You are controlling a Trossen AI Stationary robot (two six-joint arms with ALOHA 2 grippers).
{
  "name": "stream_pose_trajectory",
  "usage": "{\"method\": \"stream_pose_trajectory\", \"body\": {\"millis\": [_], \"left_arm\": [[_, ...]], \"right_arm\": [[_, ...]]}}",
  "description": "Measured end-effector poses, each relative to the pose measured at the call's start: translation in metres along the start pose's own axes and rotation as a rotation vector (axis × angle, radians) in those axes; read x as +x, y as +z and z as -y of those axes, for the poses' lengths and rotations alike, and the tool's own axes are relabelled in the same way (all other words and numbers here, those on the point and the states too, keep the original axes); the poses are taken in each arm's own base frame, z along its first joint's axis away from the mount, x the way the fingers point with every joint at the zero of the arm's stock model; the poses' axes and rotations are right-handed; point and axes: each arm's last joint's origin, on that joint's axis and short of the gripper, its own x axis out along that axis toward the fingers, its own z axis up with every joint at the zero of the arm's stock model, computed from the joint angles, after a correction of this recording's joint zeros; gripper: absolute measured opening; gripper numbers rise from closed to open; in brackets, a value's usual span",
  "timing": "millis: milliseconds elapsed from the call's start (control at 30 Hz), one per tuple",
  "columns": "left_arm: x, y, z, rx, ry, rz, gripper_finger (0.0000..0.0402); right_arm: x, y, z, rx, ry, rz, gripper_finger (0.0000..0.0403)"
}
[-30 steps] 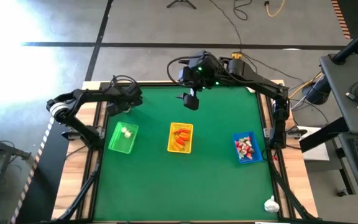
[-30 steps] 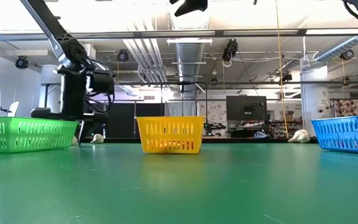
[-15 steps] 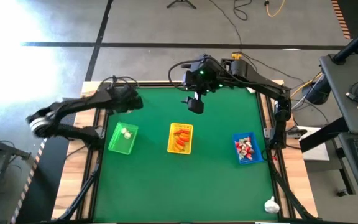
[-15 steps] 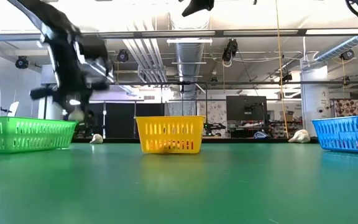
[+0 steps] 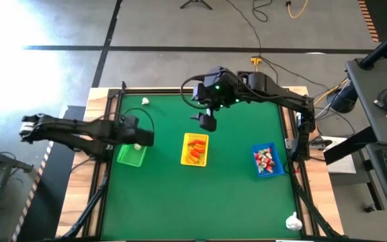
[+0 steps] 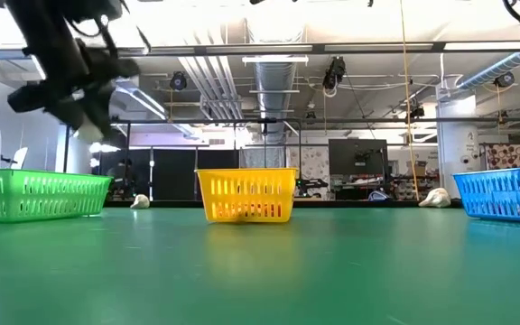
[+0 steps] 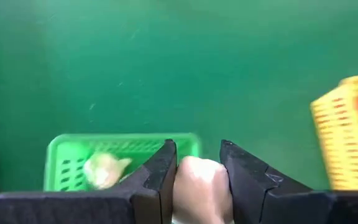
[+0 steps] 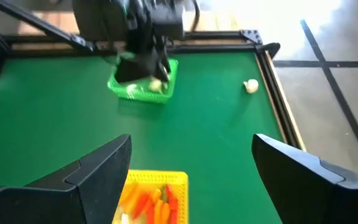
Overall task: Sort produce into baskets
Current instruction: Put the white garlic into the green bin
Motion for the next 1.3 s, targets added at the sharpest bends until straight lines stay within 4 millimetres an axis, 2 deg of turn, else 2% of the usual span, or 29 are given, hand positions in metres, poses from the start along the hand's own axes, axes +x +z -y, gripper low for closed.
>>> {"method": "stream_pose_trajectory", "body": {"millis": [267, 467, 700, 867, 1000, 1100, 1167, 1300], "left_arm": [[0.038, -0.022, 0.004, 0.049, 0.208, -0.062, 0.0094], [0.053, -0.03, 0.006, 0.174, 0.29, -0.095, 0.0129], [0.051, -0.026, 0.01, 0.341, 0.293, -0.064, 0.0185], [0.037, -0.015, 0.013, 0.332, 0.259, -0.032, 0.0226], [0.02, 0.01, 0.023, 0.332, 0.212, 0.072, 0.0238], [0.021, 0.044, 0.024, 0.312, 0.271, 0.112, 0.024], [0.033, 0.07, 0.016, 0.283, 0.338, 0.086, 0.024], [0.07, 0.115, -0.009, 0.128, 0.376, 0.014, 0.024]], "right_arm": [[0.0, 0.005, -0.02, 0.096, 0.038, 0.038, 0.0325], [-0.001, 0.006, -0.047, 0.186, 0.097, 0.033, 0.0325], [-0.005, 0.005, -0.079, 0.348, 0.165, 0.009, 0.0325], [-0.007, 0.01, -0.088, 0.436, 0.215, 0.047, 0.0325], [-0.02, 0.024, -0.082, 0.397, 0.25, 0.187, 0.0325], [-0.03, 0.031, -0.071, 0.304, 0.227, 0.283, 0.0325], [-0.032, 0.032, -0.062, 0.248, 0.199, 0.306, 0.0325], [-0.028, 0.031, -0.044, 0.133, 0.157, 0.302, 0.0325]]}}
